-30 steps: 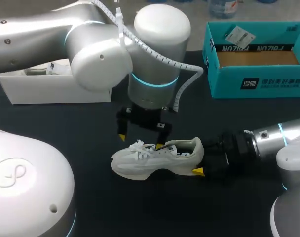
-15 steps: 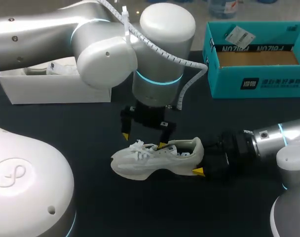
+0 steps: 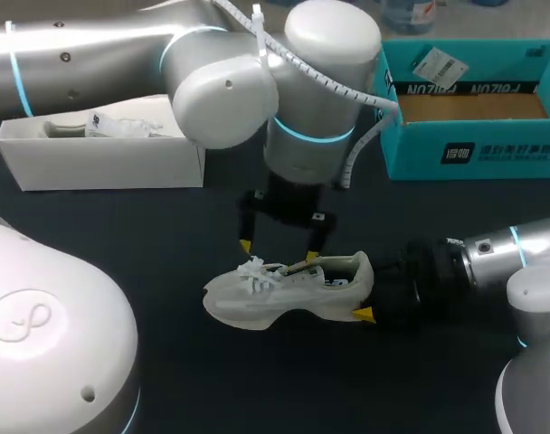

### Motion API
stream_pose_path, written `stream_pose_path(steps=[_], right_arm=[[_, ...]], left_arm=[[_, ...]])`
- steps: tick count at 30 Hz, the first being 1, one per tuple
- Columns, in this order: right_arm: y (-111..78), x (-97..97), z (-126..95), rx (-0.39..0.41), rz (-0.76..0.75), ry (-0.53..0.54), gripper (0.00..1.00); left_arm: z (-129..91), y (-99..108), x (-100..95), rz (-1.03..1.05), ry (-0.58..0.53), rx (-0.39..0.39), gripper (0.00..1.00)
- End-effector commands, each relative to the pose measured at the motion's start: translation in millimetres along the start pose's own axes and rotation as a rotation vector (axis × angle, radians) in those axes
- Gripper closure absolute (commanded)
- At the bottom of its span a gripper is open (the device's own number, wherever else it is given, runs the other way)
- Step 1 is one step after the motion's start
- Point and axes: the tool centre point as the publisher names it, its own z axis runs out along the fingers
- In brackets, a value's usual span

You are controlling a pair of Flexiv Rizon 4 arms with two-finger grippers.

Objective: Take the shoe out of the shoebox, open the shoe tongue, remove and reinsert the insole, then place the shoe into the shoebox

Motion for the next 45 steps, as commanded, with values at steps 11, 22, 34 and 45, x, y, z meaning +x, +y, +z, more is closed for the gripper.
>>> stream_pose_path(steps=[11, 22, 34, 45], right_arm=[[-5.6, 0.1, 5, 0.003, 0.000, -0.002, 1.00], [-5.6, 0.1, 5, 0.003, 0.000, -0.002, 1.00], [-5.6, 0.1, 5, 0.003, 0.000, -0.002, 1.00], [-5.6, 0.1, 5, 0.003, 0.000, -0.002, 1.00]], left_arm=[[43, -1, 39.8, -0.062, -0.112, -0.019, 0.00], [53, -4, 47.1, -0.118, -0.144, 0.026, 0.00], [74, -2, 46.3, -0.145, -0.189, 0.025, 0.61], [44, 6, 25.6, -0.181, -0.166, 0.080, 1.00]])
